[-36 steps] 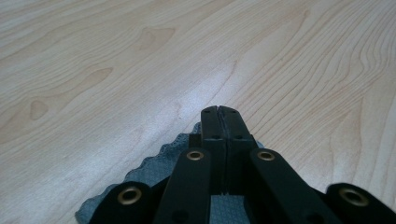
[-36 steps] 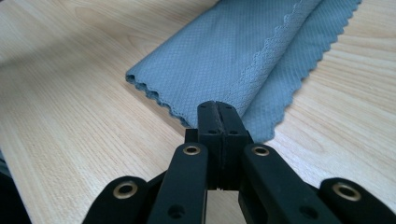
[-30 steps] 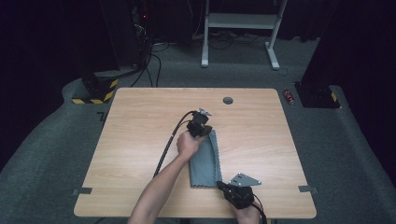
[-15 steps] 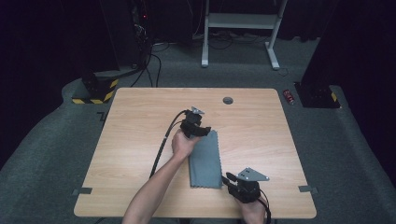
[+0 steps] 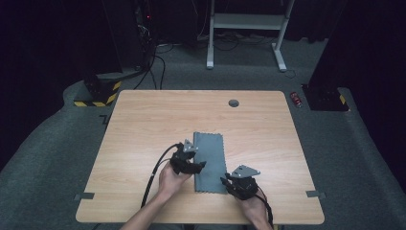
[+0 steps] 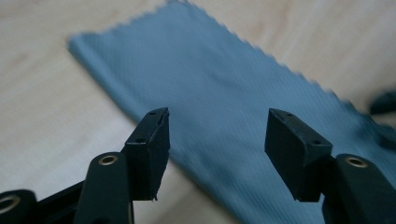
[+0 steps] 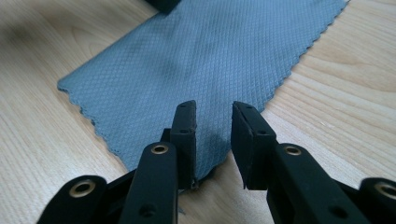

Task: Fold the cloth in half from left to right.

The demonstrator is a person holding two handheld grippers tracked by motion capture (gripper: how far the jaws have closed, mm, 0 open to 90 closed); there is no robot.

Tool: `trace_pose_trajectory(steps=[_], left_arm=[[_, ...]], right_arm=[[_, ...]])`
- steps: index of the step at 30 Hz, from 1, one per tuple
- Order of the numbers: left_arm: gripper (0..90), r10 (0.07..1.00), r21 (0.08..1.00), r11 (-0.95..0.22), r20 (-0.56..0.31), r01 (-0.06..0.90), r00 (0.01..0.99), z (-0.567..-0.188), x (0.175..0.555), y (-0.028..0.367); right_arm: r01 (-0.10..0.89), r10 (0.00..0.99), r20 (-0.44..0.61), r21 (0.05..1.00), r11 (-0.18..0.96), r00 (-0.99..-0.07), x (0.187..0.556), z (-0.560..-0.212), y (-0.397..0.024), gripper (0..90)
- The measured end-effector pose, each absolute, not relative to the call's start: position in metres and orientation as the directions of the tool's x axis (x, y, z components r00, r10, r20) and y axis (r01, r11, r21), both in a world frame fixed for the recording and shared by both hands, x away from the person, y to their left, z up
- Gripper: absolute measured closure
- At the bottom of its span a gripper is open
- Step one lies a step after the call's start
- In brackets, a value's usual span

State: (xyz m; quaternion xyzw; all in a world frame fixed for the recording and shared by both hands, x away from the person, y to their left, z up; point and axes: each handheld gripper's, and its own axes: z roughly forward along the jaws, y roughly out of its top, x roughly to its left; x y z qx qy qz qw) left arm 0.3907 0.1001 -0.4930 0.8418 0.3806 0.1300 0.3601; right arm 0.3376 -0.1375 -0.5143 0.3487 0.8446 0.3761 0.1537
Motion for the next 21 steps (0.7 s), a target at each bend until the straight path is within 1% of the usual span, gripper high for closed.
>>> trace_pose_trajectory(steps=[1,2,4,6,7,9,14,19,21], left_arm=[[40.2,0.733,0.702,-0.462,-0.041,0.541,0.679,-0.499,0.375,0.101],[40.2,0.733,0.702,-0.462,-0.041,0.541,0.679,-0.499,0.375,0.101],[40.1,0.732,0.689,-0.476,-0.033,0.546,0.680,-0.508,0.357,0.103],[40.1,0.735,0.683,-0.483,-0.024,0.547,0.678,-0.511,0.353,0.104],[39.9,0.739,0.685,-0.491,0.001,0.538,0.674,-0.515,0.345,0.105],[40.4,0.745,0.689,-0.486,0.006,0.537,0.667,-0.516,0.340,0.108],[40.7,0.755,0.706,-0.464,0.001,0.535,0.656,-0.518,0.331,0.111],[41.4,0.766,0.726,-0.441,-0.001,0.527,0.643,-0.521,0.323,0.118],[44.1,0.768,0.733,-0.438,0.004,0.521,0.640,-0.521,0.320,0.119]], right_arm=[[0.475,0.704,-0.002,0.736,0.482,-0.711,0.339,-0.515,-0.137,70.6],[0.475,0.704,-0.002,0.736,0.482,-0.711,0.339,-0.515,-0.137,70.6],[0.476,0.700,-0.025,0.717,0.510,-0.714,0.343,-0.518,-0.138,70.8],[0.475,0.700,-0.029,0.715,0.514,-0.714,0.345,-0.519,-0.137,70.9],[0.474,0.698,-0.035,0.710,0.521,-0.715,0.348,-0.518,-0.138,71.0],[0.469,0.703,-0.052,0.709,0.526,-0.710,0.350,-0.518,-0.138,71.1],[0.472,0.708,-0.048,0.713,0.519,-0.705,0.348,-0.517,-0.140,70.1],[0.454,0.678,-0.020,0.727,0.514,-0.735,0.339,-0.516,-0.138,66.9],[0.456,0.666,-0.014,0.718,0.526,-0.746,0.335,-0.519,-0.135,65.2]])
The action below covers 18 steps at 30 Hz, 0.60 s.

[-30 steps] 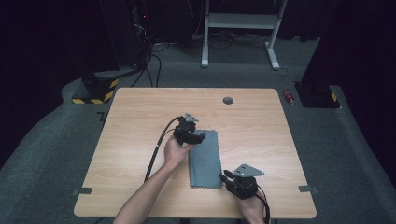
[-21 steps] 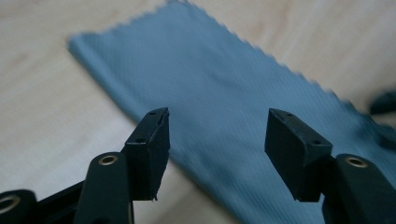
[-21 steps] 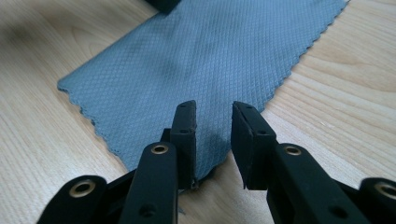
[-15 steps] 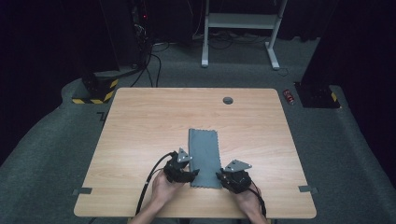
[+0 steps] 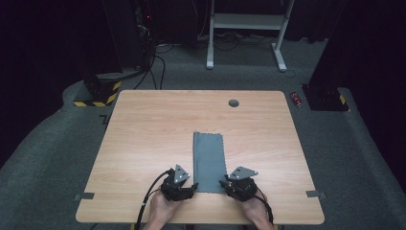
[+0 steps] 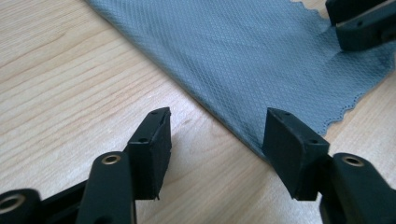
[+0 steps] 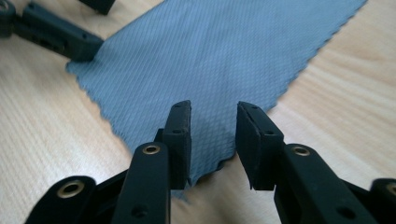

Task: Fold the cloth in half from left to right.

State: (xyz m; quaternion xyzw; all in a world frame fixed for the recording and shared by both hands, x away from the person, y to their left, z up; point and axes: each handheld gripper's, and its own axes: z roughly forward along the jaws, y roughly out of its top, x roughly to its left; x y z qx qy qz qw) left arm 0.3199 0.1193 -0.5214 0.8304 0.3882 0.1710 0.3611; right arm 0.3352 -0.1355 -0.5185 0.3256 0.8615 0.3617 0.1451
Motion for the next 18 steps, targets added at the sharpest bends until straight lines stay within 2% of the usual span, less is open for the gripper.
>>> trace_pose_trajectory(steps=[4,13,18], left_arm=[[49.5,0.766,0.740,-0.433,0.002,0.514,0.642,-0.5221,0.3169,0.1184],[49.7,0.764,0.754,-0.436,0.022,0.492,0.645,-0.5240,0.3142,0.1213],[50.0,0.765,0.765,-0.417,0.003,0.490,0.644,-0.5260,0.3126,0.1246]], right_arm=[[0.464,0.674,-0.007,0.720,0.515,-0.738,0.3341,-0.5197,-0.1352,64.7],[0.456,0.678,-0.027,0.721,0.522,-0.734,0.3307,-0.5201,-0.1320,62.9],[0.450,0.673,-0.028,0.723,0.524,-0.739,0.3288,-0.5204,-0.1300,62.9]])
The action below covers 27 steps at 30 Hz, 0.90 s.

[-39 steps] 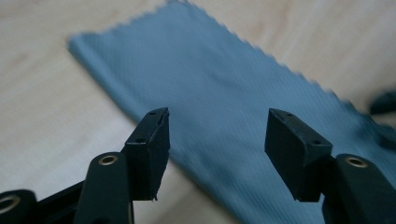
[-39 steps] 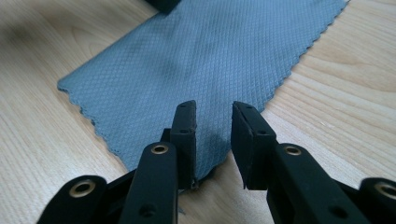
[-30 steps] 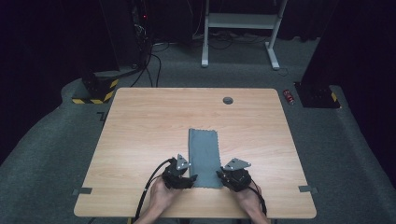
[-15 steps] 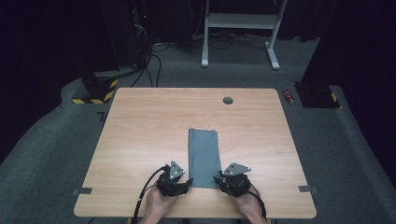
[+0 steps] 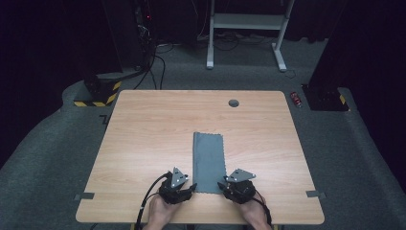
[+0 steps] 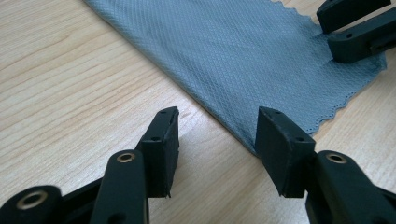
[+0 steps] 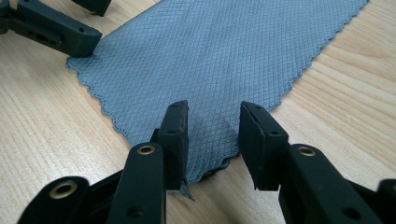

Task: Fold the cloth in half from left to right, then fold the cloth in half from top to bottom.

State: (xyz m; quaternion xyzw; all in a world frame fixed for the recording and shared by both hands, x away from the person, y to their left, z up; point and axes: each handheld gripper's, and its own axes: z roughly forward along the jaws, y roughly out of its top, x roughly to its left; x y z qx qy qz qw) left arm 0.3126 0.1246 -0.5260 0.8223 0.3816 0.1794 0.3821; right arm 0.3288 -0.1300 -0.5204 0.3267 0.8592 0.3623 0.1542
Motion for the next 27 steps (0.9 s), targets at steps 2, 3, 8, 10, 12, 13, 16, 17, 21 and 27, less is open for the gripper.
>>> trace_pose_trajectory(steps=[2,3,8,10,12,13,16,17,21,27], left_arm=[[49.4,0.764,0.766,-0.414,-0.002,0.491,0.646,-0.526,0.312,0.127],[49.2,0.764,0.766,-0.414,-0.002,0.491,0.646,-0.526,0.312,0.127],[49.2,0.764,0.767,-0.418,0.007,0.486,0.646,-0.526,0.312,0.131],[49.2,0.765,0.767,-0.415,0.003,0.489,0.644,-0.527,0.312,0.132],[49.2,0.764,0.766,-0.419,0.007,0.488,0.645,-0.526,0.312,0.134],[49.3,0.764,0.767,-0.416,0.003,0.489,0.645,-0.526,0.312,0.135],[49.2,0.765,0.765,-0.417,0.004,0.490,0.644,-0.526,0.312,0.138],[49.2,0.765,0.765,-0.417,0.004,0.490,0.644,-0.526,0.312,0.138],[48.9,0.766,0.767,-0.410,-0.004,0.494,0.643,-0.526,0.312,0.140],[42.5,0.766,0.755,-0.374,-0.075,0.538,0.638,-0.523,0.323,0.147]], right_arm=[[0.447,0.670,-0.030,0.722,0.527,-0.742,0.328,-0.520,-0.129,62.9],[0.447,0.670,-0.030,0.722,0.527,-0.742,0.328,-0.520,-0.129,62.9],[0.435,0.657,-0.033,0.725,0.534,-0.753,0.328,-0.521,-0.126,61.0],[0.430,0.656,-0.034,0.729,0.533,-0.754,0.327,-0.521,-0.125,59.9],[0.427,0.652,-0.034,0.730,0.534,-0.757,0.327,-0.522,-0.125,57.9],[0.425,0.648,-0.031,0.730,0.535,-0.761,0.327,-0.522,-0.125,56.8],[0.432,0.637,-0.010,0.726,0.535,-0.771,0.330,-0.521,-0.125,53.8],[0.432,0.637,-0.010,0.726,0.535,-0.771,0.330,-0.521,-0.125,53.8],[0.445,0.654,-0.015,0.721,0.532,-0.757,0.333,-0.519,-0.123,50.1],[0.466,0.682,0.010,0.738,0.489,-0.731,0.342,-0.512,-0.129,48.9]])
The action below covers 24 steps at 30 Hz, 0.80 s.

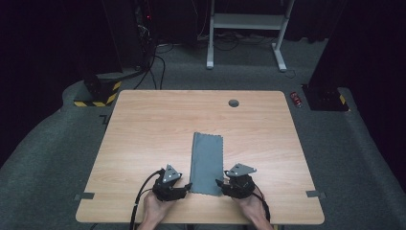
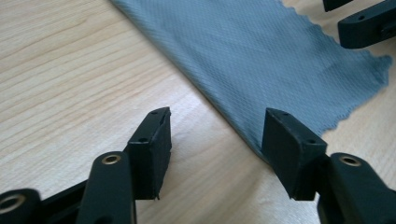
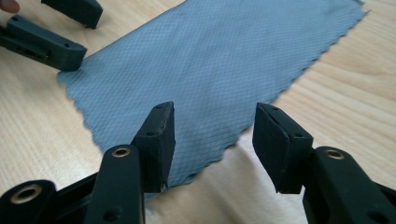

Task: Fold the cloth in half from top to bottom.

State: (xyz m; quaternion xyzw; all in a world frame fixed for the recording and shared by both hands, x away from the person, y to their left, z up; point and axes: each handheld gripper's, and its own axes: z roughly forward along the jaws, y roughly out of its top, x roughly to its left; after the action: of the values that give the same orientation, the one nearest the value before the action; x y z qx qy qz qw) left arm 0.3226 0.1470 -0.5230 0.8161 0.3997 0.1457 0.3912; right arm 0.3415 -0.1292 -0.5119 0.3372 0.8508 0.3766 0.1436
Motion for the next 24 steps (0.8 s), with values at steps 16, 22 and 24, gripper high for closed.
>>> trace_pose_trajectory(steps=[16,22,24], left_arm=[[36.5,0.790,0.758,-0.260,-0.189,0.598,0.583,-0.500,0.384,0.162],[36.0,0.798,0.749,-0.275,-0.172,0.603,0.577,-0.496,0.403,0.156],[38.1,0.804,0.752,-0.277,-0.158,0.598,0.573,-0.495,0.408,0.154]], right_arm=[[0.551,0.728,0.134,0.747,0.372,-0.672,0.384,-0.504,-0.141,47.9],[0.537,0.739,0.113,0.760,0.367,-0.664,0.393,-0.497,-0.139,54.3],[0.533,0.746,0.103,0.764,0.363,-0.657,0.397,-0.496,-0.138,58.4]])
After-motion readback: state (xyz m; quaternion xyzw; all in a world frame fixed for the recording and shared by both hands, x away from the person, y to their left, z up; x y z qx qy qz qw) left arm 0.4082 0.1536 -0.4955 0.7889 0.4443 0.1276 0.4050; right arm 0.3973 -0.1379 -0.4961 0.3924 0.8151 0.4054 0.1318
